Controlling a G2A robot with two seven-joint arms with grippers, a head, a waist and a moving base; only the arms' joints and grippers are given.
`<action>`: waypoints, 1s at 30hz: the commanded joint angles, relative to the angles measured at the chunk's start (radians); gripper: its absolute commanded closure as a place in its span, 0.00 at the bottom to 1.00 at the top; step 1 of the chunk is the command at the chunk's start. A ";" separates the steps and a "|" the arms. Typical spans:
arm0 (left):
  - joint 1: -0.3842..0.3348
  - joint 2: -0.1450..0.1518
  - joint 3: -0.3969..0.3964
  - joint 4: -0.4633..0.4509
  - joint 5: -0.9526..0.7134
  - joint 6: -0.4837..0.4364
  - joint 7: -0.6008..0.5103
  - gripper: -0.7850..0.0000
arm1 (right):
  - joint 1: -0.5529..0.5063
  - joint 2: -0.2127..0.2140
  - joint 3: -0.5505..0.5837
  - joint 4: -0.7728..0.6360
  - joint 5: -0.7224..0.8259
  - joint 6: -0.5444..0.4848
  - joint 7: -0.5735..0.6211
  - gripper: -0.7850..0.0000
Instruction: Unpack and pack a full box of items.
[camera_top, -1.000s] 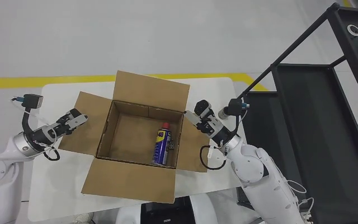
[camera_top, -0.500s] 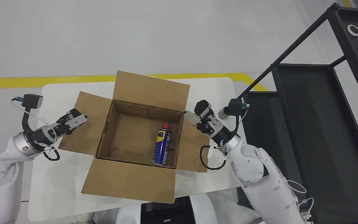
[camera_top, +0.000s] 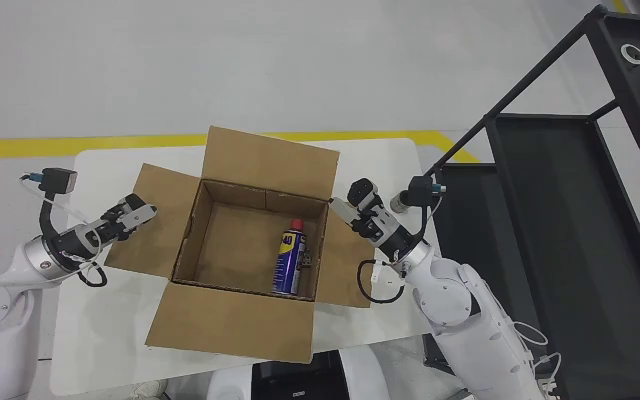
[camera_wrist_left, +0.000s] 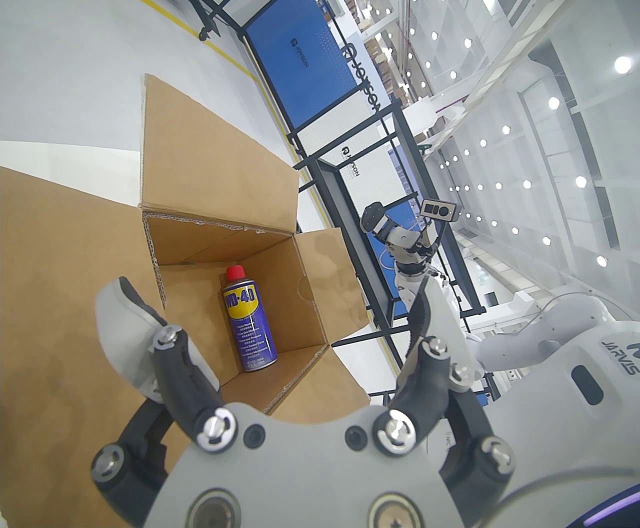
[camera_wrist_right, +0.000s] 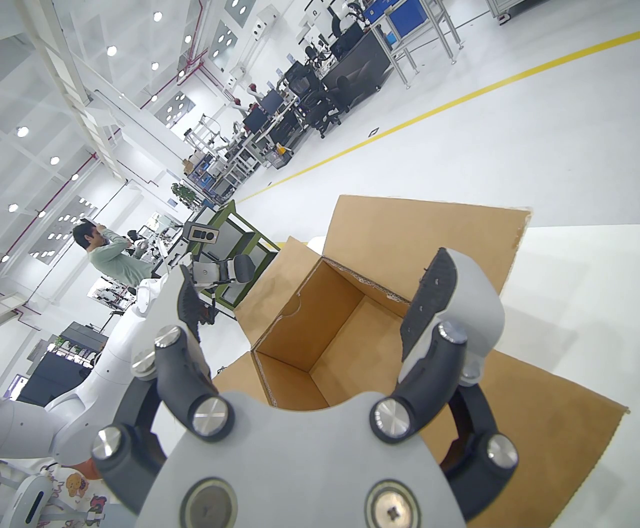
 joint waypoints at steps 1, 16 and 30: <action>0.000 0.000 0.000 0.000 0.000 0.000 0.000 1.00 | 0.000 0.000 0.000 0.000 0.000 0.000 0.000 0.00; 0.000 0.000 0.000 0.000 0.000 0.000 0.000 0.70 | 0.000 0.000 0.000 0.000 0.000 0.000 0.000 0.00; 0.000 0.000 0.000 0.000 0.000 0.000 0.000 0.00 | 0.001 -0.003 0.037 -0.001 -0.030 0.046 -0.096 0.00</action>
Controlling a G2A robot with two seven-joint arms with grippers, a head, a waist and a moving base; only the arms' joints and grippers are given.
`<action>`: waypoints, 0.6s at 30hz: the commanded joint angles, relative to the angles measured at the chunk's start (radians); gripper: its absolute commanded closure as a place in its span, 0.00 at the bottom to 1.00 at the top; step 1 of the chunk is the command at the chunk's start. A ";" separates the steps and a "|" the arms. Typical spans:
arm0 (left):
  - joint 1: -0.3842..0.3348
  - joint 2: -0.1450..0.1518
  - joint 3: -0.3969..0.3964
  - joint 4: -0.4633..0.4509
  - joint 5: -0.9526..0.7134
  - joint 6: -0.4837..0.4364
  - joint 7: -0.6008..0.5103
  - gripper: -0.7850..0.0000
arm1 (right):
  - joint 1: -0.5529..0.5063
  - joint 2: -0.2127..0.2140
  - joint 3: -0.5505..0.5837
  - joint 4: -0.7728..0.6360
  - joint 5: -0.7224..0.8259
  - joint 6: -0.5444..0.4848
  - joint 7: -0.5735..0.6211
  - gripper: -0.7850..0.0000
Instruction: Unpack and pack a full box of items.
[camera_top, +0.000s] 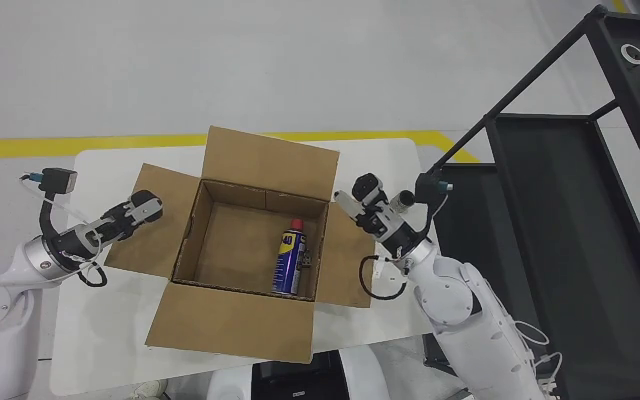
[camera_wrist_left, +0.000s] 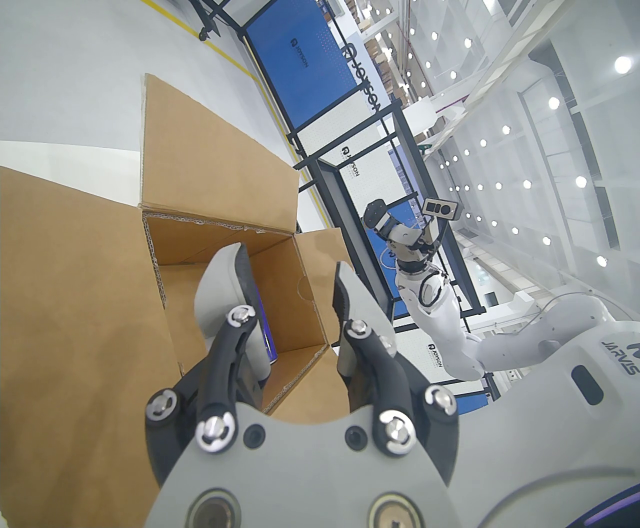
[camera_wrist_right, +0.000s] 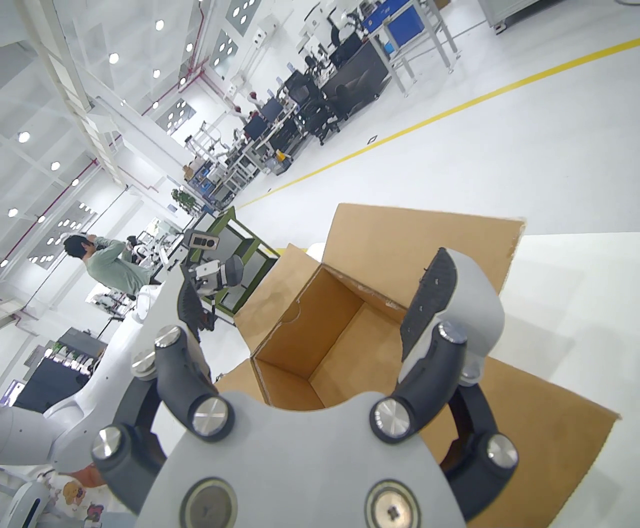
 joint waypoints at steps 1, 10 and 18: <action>0.000 0.000 0.000 0.000 0.000 0.000 0.000 0.00 | -0.006 -0.001 0.021 -0.001 -0.018 0.026 -0.046 0.00; 0.000 0.000 0.000 0.000 0.000 0.000 0.000 0.00 | -0.049 0.003 0.141 0.024 -0.154 0.161 -0.132 0.00; 0.000 0.000 0.000 0.000 0.000 0.000 0.000 0.00 | -0.050 0.005 0.185 0.211 -0.384 0.243 -0.259 0.00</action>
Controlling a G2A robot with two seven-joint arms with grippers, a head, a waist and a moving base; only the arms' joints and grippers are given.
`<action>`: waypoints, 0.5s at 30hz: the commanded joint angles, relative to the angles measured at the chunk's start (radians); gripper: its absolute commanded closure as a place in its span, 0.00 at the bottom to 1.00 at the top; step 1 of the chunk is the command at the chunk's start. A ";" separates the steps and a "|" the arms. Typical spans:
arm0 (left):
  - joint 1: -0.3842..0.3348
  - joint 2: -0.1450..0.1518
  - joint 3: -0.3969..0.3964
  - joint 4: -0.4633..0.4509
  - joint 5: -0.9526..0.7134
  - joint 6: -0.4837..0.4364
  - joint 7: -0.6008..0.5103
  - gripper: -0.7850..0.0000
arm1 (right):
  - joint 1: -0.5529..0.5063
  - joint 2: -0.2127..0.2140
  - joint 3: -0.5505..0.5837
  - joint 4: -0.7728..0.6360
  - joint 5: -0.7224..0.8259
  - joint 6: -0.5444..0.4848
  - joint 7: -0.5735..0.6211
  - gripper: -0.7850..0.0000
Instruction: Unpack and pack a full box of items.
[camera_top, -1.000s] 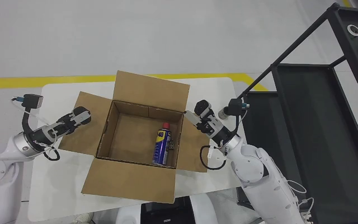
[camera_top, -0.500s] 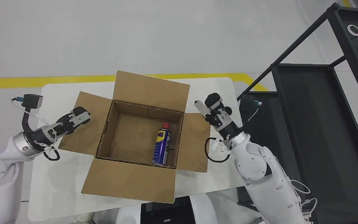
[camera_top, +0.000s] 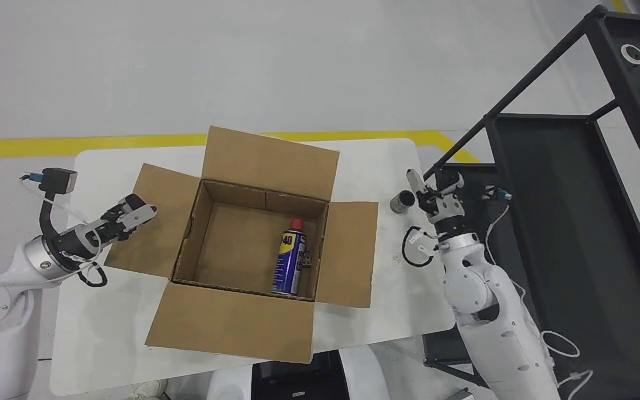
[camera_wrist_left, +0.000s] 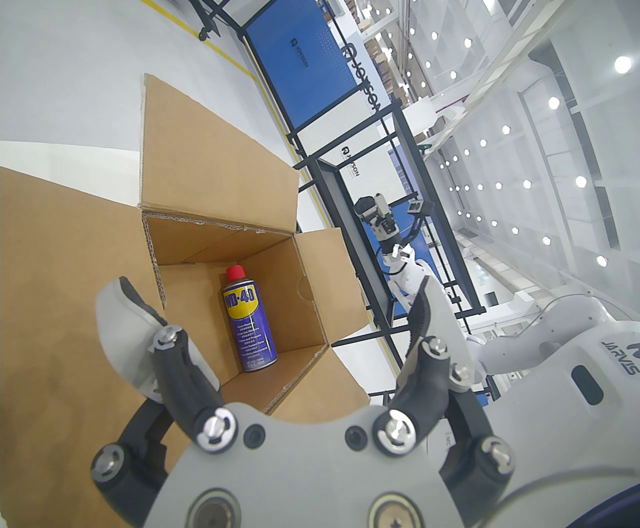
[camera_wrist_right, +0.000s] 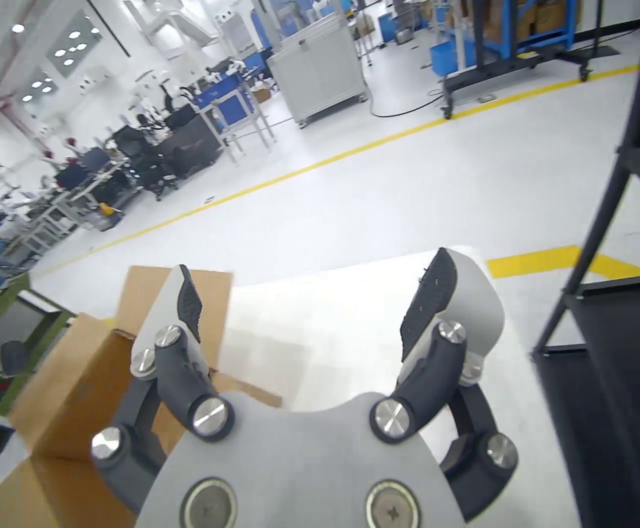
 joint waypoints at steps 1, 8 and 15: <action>0.000 0.000 0.000 0.000 0.000 0.000 0.000 0.00 | 0.006 -0.001 -0.005 0.049 -0.054 -0.002 -0.051 0.00; 0.000 0.000 0.000 0.000 0.000 0.000 0.000 0.00 | 0.019 -0.005 -0.039 0.203 -0.177 -0.001 -0.107 0.00; 0.000 0.000 0.000 0.000 0.000 0.000 0.000 0.00 | 0.091 -0.011 -0.092 0.341 -0.282 0.016 -0.104 0.00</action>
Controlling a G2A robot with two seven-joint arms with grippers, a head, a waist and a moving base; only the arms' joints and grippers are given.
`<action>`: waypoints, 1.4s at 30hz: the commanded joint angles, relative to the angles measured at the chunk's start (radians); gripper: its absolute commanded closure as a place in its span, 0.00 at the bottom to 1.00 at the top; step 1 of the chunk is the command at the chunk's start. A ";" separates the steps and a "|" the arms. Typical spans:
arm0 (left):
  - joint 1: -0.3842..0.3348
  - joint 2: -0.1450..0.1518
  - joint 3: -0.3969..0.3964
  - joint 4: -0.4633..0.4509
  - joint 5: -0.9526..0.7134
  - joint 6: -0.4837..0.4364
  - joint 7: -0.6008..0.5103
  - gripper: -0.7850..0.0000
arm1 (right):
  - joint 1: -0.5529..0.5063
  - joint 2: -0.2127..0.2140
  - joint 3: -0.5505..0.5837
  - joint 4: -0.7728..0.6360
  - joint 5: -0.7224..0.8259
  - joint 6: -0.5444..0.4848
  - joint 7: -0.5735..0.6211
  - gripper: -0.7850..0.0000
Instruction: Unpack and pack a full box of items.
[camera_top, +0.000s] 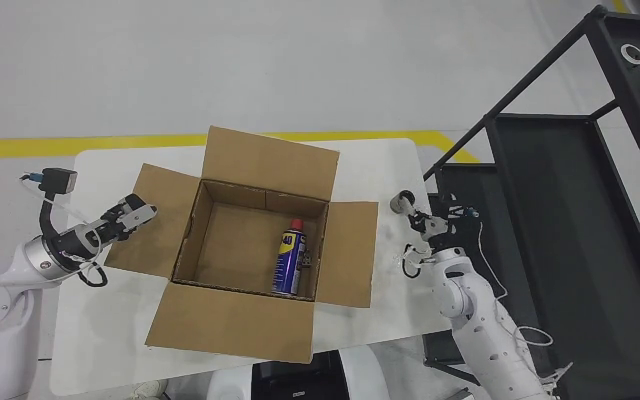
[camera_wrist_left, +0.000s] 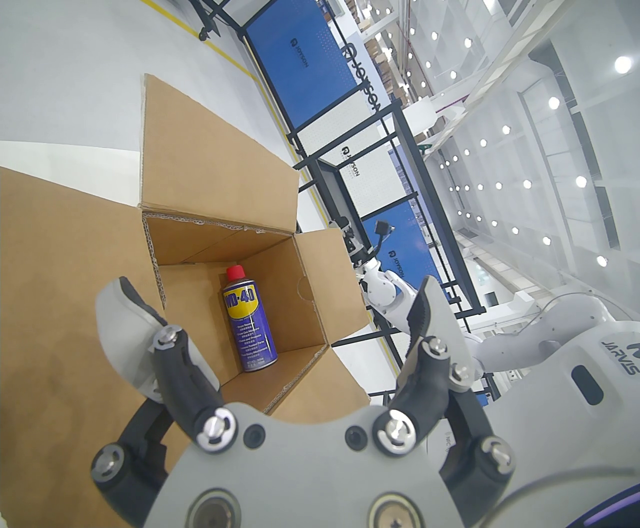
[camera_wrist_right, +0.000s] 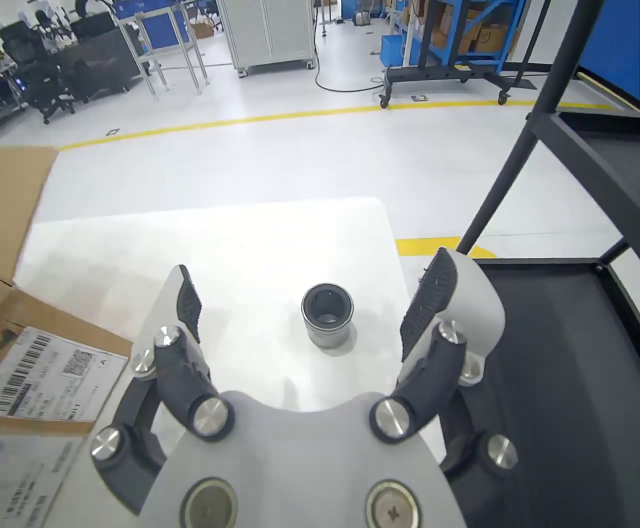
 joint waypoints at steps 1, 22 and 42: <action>0.000 0.000 0.000 0.000 0.000 0.000 0.000 0.00 | 0.033 -0.003 -0.023 0.045 -0.032 0.000 0.002 0.00; 0.000 0.000 0.000 0.000 0.000 0.000 0.000 0.00 | 0.178 -0.022 -0.093 0.283 -0.148 0.081 -0.079 0.00; 0.000 0.000 0.000 0.000 0.000 0.000 0.000 0.00 | 0.367 -0.066 -0.183 0.522 -0.156 0.219 -0.021 0.00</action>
